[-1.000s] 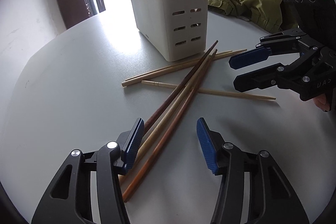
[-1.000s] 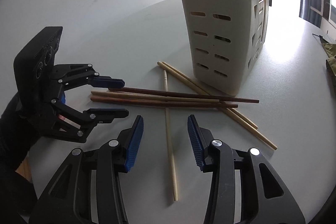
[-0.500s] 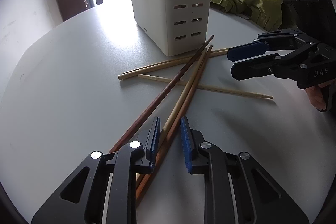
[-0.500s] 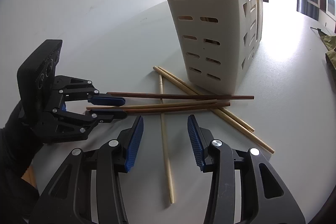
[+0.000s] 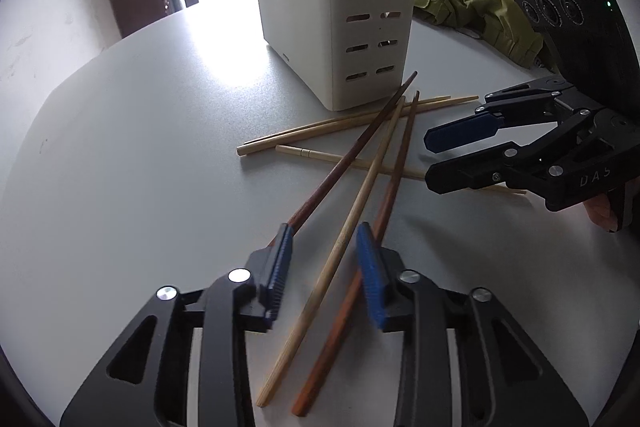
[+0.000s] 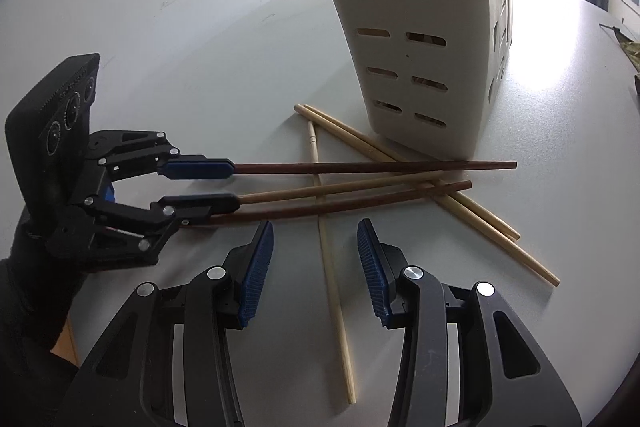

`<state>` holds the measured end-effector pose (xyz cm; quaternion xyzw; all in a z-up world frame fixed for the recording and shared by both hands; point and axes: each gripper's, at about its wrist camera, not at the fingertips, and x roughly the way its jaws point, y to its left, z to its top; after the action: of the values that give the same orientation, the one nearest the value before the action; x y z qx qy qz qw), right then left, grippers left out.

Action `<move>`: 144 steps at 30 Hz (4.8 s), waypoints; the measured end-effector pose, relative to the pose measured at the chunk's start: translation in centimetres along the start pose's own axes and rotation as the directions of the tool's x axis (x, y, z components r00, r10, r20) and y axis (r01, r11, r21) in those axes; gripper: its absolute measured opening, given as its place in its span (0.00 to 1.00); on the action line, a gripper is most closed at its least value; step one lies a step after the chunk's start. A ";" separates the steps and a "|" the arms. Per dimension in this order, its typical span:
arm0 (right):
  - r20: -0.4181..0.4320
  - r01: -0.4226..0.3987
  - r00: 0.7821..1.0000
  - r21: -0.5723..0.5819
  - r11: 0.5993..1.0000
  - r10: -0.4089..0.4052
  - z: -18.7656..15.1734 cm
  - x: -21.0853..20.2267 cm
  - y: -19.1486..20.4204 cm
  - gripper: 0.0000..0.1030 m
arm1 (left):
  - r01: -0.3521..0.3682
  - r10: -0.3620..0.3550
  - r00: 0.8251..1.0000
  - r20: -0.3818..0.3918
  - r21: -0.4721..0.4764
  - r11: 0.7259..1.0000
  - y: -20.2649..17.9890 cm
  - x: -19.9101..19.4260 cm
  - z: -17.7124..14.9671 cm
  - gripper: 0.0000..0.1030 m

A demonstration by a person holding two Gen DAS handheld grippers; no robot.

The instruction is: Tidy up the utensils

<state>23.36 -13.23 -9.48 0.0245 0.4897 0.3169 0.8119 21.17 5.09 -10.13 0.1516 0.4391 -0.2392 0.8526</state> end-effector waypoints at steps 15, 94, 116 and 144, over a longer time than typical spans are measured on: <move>0.025 -0.017 1.000 0.237 0.971 0.011 0.9 -0.1 -2.9 0.44 | 0.052 -0.051 0.998 -0.022 0.043 0.998 -0.8 0.7 0.2 0.12; -0.200 -0.080 0.979 -0.600 0.796 -0.052 5.3 -0.9 5.2 0.07 | -0.140 0.130 0.989 -0.068 -0.171 0.975 7.3 -1.4 2.1 0.64; -0.033 -0.029 0.999 -0.463 0.886 0.016 2.5 -6.8 3.8 0.07 | -0.363 0.197 0.904 -0.379 -0.440 0.821 11.9 5.7 7.5 0.06; 0.618 0.037 0.781 -0.200 0.979 0.096 15.3 -17.4 3.2 0.07 | -0.007 0.155 0.941 0.302 -0.439 0.898 4.7 -16.6 15.2 0.06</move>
<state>28.65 -15.89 13.18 0.0537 0.1584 0.3513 0.9212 25.71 6.42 12.38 -0.0645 0.3258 -0.1217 0.9354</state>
